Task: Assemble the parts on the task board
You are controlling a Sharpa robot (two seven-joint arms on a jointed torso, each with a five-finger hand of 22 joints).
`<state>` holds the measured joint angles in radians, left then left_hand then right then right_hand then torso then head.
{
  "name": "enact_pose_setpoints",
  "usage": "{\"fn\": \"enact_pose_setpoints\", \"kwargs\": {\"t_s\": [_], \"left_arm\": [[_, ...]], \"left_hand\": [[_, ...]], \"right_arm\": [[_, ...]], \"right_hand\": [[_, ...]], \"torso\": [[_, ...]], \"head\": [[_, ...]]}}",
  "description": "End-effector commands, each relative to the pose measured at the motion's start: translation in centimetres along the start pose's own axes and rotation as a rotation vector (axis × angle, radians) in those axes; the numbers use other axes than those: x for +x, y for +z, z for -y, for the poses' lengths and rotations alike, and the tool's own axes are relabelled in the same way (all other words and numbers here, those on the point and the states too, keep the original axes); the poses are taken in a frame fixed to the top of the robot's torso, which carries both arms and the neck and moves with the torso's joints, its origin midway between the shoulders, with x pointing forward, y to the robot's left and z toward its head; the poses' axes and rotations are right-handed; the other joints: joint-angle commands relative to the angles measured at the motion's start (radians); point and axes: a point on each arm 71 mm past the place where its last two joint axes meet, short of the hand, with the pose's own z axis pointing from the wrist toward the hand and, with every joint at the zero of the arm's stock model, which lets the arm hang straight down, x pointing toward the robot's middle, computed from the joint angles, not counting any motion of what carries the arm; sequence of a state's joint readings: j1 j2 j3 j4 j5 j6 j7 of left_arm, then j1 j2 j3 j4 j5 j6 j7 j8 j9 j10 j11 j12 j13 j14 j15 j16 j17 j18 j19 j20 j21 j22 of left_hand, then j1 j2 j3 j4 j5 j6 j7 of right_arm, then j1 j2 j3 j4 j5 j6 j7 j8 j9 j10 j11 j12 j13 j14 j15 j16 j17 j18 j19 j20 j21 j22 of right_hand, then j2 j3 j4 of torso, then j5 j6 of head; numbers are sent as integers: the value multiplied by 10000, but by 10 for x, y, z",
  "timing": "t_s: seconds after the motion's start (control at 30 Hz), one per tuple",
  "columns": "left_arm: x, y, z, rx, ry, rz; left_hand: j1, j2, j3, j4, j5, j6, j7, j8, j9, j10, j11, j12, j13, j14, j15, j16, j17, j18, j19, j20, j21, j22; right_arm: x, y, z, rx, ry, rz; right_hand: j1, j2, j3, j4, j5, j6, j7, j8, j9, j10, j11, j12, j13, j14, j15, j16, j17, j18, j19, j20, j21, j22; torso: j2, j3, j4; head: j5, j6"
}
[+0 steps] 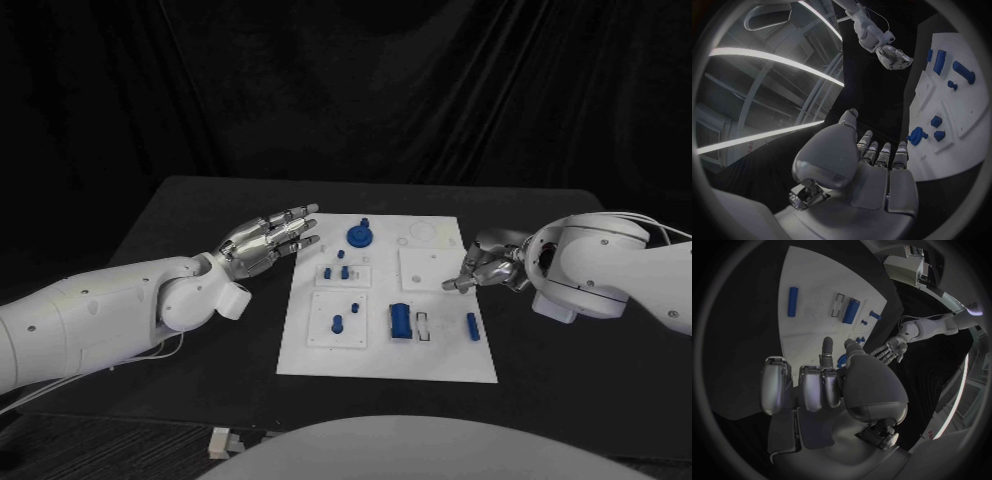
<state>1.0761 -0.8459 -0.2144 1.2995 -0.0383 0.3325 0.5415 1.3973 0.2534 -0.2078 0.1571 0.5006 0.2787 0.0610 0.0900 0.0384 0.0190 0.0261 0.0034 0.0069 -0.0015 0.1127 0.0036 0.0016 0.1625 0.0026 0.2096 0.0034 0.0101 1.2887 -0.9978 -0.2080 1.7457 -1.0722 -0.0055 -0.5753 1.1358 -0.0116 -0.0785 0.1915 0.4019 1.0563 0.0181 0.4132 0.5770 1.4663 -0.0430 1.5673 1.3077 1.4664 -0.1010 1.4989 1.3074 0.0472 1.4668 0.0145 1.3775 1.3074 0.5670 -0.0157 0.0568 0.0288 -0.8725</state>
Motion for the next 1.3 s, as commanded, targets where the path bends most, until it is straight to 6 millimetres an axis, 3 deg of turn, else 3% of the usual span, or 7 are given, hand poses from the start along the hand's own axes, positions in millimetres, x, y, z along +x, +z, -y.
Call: {"fn": "enact_pose_setpoints", "kwargs": {"t_s": [0.03, 0.27, 0.5, 0.83, 1.0, 1.3], "left_arm": [[2, 1, 1, 207, -91, -45], [2, 2, 0, 192, -103, -75], [3, 3, 0, 195, -113, -97], [3, 2, 0, 200, -112, -88], [3, 2, 0, 206, -119, -95], [2, 1, 0, 214, -110, -67]], "left_hand": [[-7, 86, -5, -81, 43, 39, 35, 47, 14, 26, 65, 61, 13, 15, 52, -36, -16, 86, 0, 66, -5, 8], [-5, 85, -3, -91, 49, 22, 38, 47, 11, 52, 81, 73, 22, 15, 52, -36, -16, 84, 0, 68, -5, 5], [-2, 84, -1, -105, 55, 44, 50, 61, 14, 74, 100, 83, 29, 15, 51, -36, -16, 83, 0, 69, -6, 4], [0, 84, 1, -111, 56, 39, 55, 61, 13, 83, 108, 87, 32, 15, 51, -36, -16, 82, -1, 69, -6, 3], [0, 84, 1, -111, 56, 39, 55, 61, 13, 83, 108, 87, 32, 15, 51, -36, -16, 82, -1, 69, -6, 3], [2, 85, 2, -117, 60, 28, 59, 60, 12, 84, 115, 87, 32, 15, 52, -36, -16, 82, -1, 69, -6, 2]], "right_arm": [[6, 0, 8, 397, -1251, 231], [10, -2, 17, 585, -2305, 821], [12, -2, 18, 674, -2922, 954], [22, 4, 19, 745, -3143, 717], [27, 7, 20, 782, -3185, 557], [37, 12, 24, 941, -3308, 165]], "right_hand": [[83, 22, -5, -57, 50, 134, -66, 159, 148, 1045, -110, 35, 2630, 681, -99, -60, 622, 12, 259, -89, -41, 2001], [-236, 47, -119, 170, -77, 180, -142, 362, 463, 1045, -192, 35, 2630, 661, -190, -137, 449, -2, 281, -192, 4, 2015], [-512, 128, -192, 396, -269, 177, -123, 201, 464, 1045, -174, 35, 2630, 648, -215, -185, 345, 15, 245, -225, -83, 1989], [-614, 130, -244, 484, -481, 125, -80, -50, 364, 1045, -145, 35, 2630, 646, -194, -203, 309, 19, 231, -220, -117, 1980], [-564, 134, -241, 463, -538, 46, -5, -395, 166, 1045, -86, 35, 2630, 648, -150, -208, 294, 20, 227, -188, -134, 1976], [-362, 171, -182, 296, -517, 144, 142, -1224, -469, 1045, 47, 35, 2630, 640, -46, -229, 224, 25, 223, -94, -169, 1970]], "torso": [[22, 5, -12], [13, 2, -1], [20, 4, -19], [11, 2, -7], [9, 1, -5], [13, 1, -5]], "head": [[-80, -2], [-323, -2], [-604, -2], [-867, -2], [-993, -2], [-968, -2]]}}
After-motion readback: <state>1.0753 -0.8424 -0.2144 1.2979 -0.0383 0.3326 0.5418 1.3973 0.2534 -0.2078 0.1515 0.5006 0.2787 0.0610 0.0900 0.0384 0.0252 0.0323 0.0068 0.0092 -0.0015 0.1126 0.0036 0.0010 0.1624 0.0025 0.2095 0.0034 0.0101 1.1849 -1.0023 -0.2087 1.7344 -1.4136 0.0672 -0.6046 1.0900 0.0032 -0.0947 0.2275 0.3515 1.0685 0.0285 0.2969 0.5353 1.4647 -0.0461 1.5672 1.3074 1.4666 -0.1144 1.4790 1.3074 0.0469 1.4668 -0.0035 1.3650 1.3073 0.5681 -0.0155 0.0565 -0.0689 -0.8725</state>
